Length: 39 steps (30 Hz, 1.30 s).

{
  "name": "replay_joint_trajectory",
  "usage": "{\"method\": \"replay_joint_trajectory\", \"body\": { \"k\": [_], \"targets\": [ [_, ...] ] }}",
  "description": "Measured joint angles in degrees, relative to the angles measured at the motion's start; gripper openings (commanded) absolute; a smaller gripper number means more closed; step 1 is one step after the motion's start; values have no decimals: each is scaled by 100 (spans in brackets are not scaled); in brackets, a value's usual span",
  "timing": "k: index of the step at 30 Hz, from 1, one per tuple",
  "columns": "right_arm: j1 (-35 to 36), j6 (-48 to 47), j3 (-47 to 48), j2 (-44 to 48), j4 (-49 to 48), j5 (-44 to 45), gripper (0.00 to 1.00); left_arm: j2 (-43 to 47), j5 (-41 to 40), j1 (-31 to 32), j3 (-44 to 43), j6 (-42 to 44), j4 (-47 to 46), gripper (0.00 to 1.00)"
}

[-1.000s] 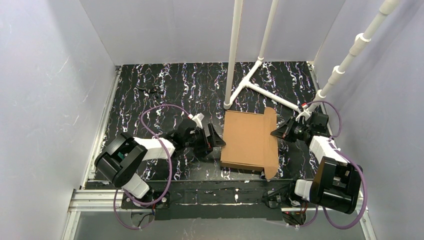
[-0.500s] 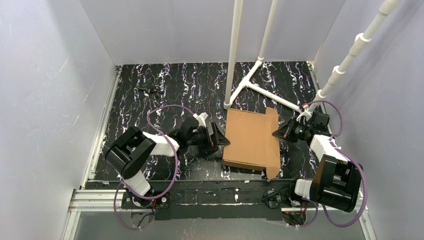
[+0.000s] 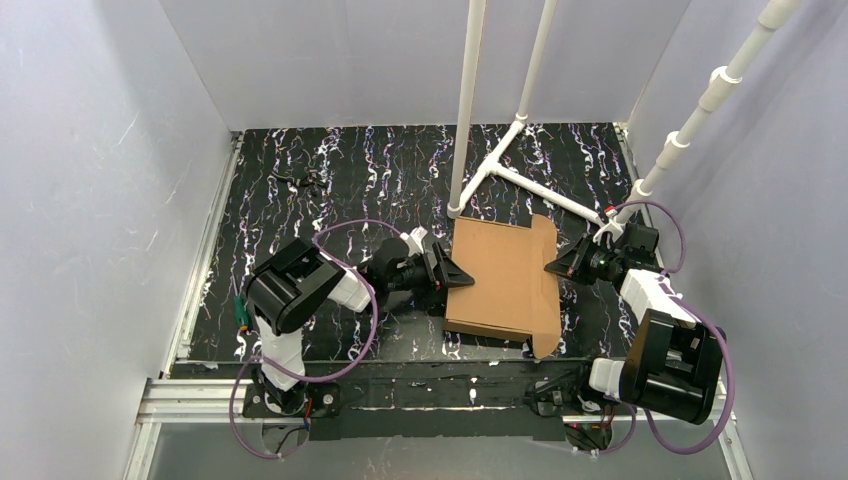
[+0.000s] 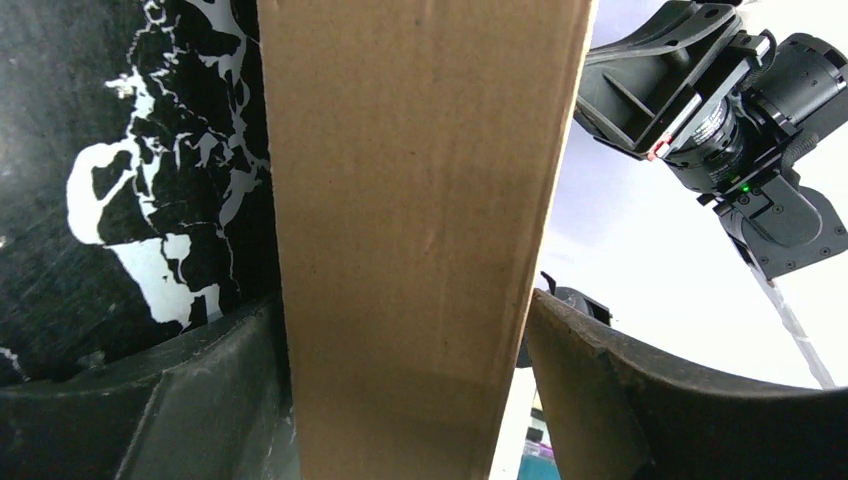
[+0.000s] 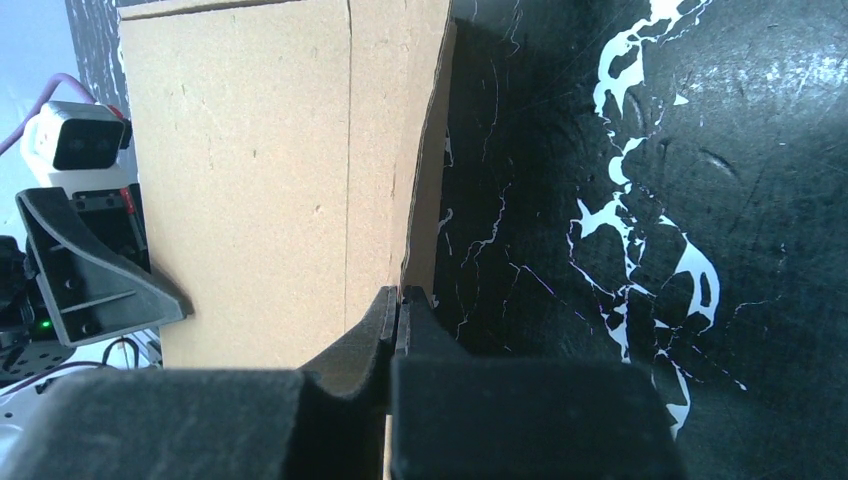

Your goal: Fold the paper box

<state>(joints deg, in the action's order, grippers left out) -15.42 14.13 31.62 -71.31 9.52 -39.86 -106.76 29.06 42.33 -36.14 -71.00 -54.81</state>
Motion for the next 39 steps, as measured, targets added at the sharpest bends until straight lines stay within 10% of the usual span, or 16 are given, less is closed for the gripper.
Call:
{"method": "replay_joint_trajectory", "body": {
  "k": [8,24,33,39],
  "targets": [
    [-37,-9,0,11,-42,-17,8,-149,59,42,-129,-254,-339,40],
    [-111,-254,-63,1263,57,-619,88,1473,470,-214,601,588,140,21],
    [-863,-555,378,1237,186,-2417,98,3901,356,-879,-76,2889,4157,21],
    [-1045,-2583,1858,658,2133,-3397,98,4336,-789,-907,-1617,4905,7444,17]
  ]
}}
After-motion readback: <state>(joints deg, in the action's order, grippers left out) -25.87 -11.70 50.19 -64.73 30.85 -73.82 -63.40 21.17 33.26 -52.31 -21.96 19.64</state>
